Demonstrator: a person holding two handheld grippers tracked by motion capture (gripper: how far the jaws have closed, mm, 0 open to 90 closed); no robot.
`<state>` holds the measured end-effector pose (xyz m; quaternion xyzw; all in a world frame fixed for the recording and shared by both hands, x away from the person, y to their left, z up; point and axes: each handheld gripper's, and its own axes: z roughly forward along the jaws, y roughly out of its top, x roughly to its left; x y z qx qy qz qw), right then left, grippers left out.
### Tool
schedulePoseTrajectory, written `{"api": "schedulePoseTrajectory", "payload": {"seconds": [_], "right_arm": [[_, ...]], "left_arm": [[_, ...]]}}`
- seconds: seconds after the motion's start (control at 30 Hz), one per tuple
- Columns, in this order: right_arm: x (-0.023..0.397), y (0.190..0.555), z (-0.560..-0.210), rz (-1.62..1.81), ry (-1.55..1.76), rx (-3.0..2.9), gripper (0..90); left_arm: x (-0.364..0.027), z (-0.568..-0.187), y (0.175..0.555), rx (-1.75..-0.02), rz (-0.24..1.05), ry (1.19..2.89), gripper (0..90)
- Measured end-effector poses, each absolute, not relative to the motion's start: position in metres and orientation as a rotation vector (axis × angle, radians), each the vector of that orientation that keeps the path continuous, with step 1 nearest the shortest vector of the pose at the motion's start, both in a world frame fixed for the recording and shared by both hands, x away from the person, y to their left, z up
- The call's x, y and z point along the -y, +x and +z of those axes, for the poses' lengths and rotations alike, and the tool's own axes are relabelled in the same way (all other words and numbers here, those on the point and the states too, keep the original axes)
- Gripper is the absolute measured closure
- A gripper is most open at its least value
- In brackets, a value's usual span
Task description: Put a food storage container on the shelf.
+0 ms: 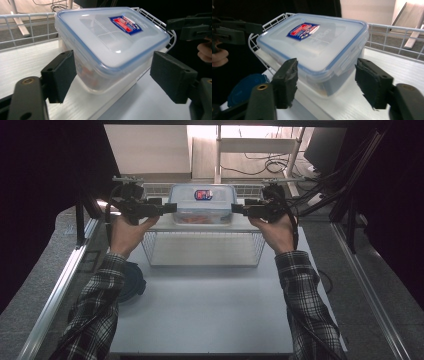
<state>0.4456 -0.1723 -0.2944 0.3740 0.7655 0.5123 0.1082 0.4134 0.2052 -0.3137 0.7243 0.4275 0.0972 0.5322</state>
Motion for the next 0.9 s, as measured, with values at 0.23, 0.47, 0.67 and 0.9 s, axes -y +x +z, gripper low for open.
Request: {"api": "schedulePoseTrajectory", "payload": {"seconds": [0.23, 0.47, 0.67, 0.9], "right_arm": [[0.177, 0.424, -0.302, 1.444, 1.012, -2.236, 15.8], [0.176, 0.405, -0.315, 1.422, 0.948, -2.26, 11.0], [0.173, 0.385, -0.326, 1.431, 0.885, -2.284, 7.1], [0.171, 0.36, -0.342, 1.413, 0.82, -2.325, 4.3]], "left_arm": [[-0.202, -0.323, 0.393, -0.98, 0.294, 1.788, 8.7], [-0.195, -0.341, 0.372, -0.942, 0.278, 1.81, 5.9], [-0.187, -0.353, 0.354, -0.909, 0.289, 1.836, 4.4], [-0.177, -0.367, 0.329, -0.87, 0.335, 1.86, 2.0]]}}
